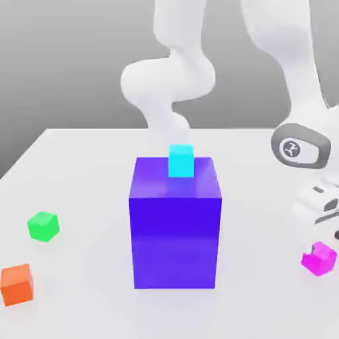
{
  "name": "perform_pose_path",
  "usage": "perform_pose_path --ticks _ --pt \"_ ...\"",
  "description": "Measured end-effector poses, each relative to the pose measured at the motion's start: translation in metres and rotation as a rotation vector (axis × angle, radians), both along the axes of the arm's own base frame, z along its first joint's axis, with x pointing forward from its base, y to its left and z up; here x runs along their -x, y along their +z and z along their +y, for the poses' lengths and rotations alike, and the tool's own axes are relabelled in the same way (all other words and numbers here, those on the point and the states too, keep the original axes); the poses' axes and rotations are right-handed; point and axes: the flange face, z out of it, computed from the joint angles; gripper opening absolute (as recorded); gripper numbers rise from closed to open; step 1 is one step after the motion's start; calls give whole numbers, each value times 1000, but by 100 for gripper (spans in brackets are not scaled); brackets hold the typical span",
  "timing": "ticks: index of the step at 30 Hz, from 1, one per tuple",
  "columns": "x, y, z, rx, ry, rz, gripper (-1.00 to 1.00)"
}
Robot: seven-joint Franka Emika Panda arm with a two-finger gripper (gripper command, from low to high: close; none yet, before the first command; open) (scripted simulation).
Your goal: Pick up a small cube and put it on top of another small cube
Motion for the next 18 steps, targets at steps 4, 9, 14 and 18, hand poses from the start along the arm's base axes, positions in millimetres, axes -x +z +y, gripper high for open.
perform_pose_path --ticks 4,9,14,18 --pt "0 -6 0 0 0 0 -100" --pt "0 4 0 0 0 -1 -100" --pt "-5 53 -5 2 -18 3 -100" --pt "-44 55 -46 7 -161 34 -100"
